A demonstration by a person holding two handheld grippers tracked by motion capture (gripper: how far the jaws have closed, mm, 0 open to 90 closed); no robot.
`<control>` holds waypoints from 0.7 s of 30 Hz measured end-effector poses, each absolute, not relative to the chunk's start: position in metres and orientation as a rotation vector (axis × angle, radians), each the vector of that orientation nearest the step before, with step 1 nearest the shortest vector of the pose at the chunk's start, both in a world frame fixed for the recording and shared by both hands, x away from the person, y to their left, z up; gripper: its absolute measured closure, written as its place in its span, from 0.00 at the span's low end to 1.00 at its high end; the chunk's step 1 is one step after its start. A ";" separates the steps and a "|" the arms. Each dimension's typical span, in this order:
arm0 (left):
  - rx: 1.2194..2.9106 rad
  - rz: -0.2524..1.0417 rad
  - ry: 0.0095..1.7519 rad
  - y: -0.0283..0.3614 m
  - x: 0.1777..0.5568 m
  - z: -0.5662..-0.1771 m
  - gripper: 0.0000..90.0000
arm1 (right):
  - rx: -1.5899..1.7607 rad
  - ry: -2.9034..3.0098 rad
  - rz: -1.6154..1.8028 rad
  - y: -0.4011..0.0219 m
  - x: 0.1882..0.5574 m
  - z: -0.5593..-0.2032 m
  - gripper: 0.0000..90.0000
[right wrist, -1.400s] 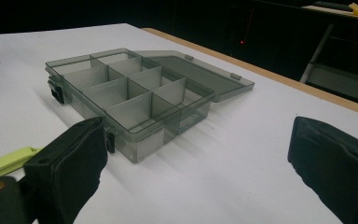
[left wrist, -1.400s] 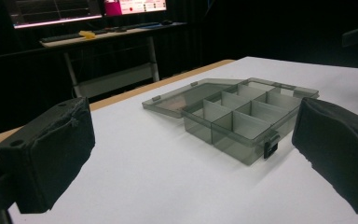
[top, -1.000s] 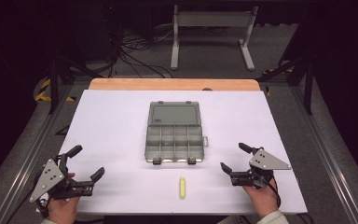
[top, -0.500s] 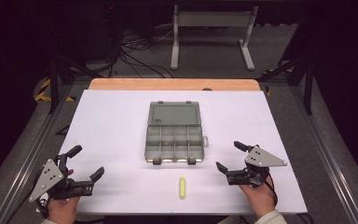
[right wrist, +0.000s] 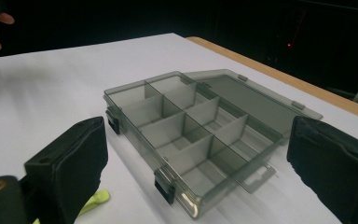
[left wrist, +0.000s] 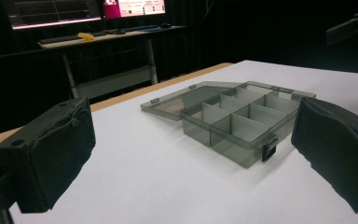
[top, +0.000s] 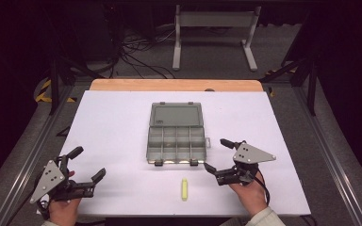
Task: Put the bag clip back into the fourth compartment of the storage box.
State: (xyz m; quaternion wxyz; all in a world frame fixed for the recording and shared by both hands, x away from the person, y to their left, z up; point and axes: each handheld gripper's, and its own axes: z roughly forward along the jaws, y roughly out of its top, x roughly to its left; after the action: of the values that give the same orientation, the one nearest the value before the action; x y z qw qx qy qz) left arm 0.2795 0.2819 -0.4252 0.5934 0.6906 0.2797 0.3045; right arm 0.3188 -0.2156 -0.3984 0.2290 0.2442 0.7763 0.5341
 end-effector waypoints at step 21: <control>1.610 0.708 0.643 0.282 0.279 -0.425 0.00 | 0.547 2.248 1.510 -0.164 0.320 -0.387 0.02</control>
State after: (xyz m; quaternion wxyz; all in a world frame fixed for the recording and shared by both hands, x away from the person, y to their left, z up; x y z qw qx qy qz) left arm 0.2794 0.2817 -0.4250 0.5928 0.6924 0.2767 0.3044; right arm 0.3195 -0.1636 -0.3869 0.1880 0.1945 0.7991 0.5368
